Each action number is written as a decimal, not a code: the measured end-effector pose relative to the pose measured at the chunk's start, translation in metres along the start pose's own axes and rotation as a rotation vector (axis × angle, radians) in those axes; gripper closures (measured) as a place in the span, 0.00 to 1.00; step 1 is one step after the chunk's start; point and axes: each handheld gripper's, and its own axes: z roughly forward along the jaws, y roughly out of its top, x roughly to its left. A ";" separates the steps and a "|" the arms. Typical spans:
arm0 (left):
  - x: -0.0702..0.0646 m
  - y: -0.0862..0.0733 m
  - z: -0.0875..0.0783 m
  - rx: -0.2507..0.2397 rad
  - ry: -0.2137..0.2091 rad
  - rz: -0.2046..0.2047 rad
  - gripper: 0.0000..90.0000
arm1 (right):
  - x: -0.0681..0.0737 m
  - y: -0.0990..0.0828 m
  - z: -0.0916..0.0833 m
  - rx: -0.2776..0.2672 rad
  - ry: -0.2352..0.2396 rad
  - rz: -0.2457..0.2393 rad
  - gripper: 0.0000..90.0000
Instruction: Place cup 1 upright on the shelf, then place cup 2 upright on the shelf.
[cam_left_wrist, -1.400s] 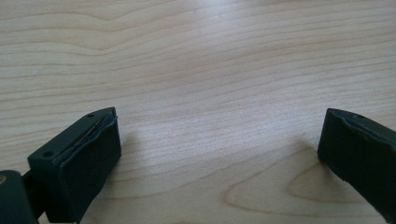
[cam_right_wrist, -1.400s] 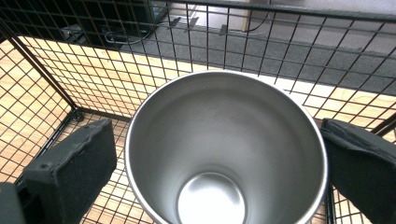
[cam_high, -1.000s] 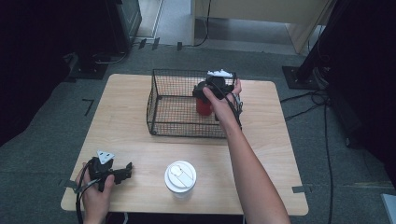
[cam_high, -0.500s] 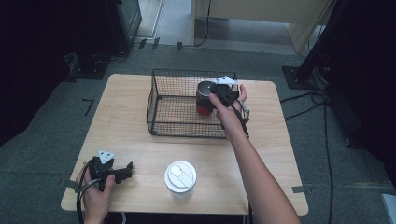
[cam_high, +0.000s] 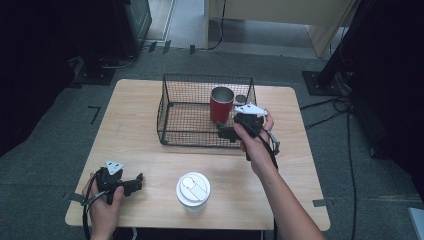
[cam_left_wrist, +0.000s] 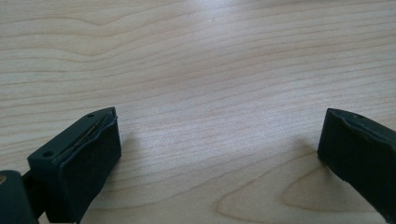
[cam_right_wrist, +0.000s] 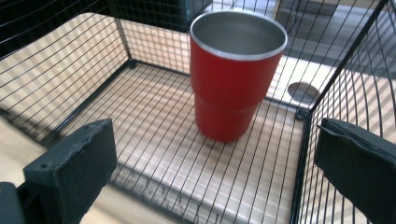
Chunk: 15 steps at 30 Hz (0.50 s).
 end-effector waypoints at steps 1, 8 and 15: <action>0.000 0.000 0.000 0.000 0.000 0.000 0.00 | 0.000 -0.004 -0.004 -0.001 0.007 0.002 0.00; 0.000 0.000 0.000 -0.001 0.000 0.000 0.00 | 0.002 -0.028 -0.029 -0.013 0.030 -0.022 0.00; 0.000 0.000 0.000 -0.002 0.000 -0.001 0.00 | 0.006 -0.052 -0.049 -0.028 0.051 -0.035 0.00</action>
